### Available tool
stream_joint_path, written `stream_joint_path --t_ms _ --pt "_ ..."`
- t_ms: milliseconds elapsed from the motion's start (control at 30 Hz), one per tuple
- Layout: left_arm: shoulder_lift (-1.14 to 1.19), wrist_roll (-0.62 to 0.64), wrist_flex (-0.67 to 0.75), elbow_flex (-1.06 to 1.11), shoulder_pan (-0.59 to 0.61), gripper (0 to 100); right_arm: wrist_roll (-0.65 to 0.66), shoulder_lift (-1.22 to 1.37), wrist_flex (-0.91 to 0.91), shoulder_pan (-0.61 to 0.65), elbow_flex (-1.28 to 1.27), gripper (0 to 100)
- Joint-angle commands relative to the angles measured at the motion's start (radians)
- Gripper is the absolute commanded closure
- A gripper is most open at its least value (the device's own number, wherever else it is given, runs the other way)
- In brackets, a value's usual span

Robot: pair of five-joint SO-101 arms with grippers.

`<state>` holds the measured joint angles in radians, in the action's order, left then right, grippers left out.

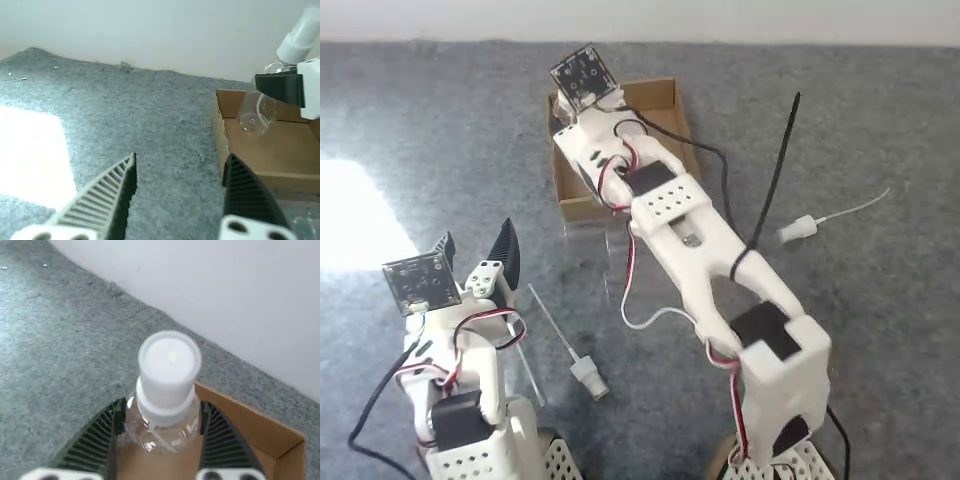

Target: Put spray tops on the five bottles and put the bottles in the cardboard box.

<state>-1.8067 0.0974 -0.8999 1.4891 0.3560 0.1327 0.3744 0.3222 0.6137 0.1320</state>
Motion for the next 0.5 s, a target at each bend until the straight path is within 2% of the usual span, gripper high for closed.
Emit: stream_joint_path --t_ms 0,467 --pt "-0.018 0.006 0.021 -0.005 0.0 74 -0.011 0.064 -0.016 -0.028 0.196 91.1" --pt "-0.018 0.006 0.021 -0.005 0.003 74 -0.012 0.343 -0.016 -0.035 0.462 91.1"
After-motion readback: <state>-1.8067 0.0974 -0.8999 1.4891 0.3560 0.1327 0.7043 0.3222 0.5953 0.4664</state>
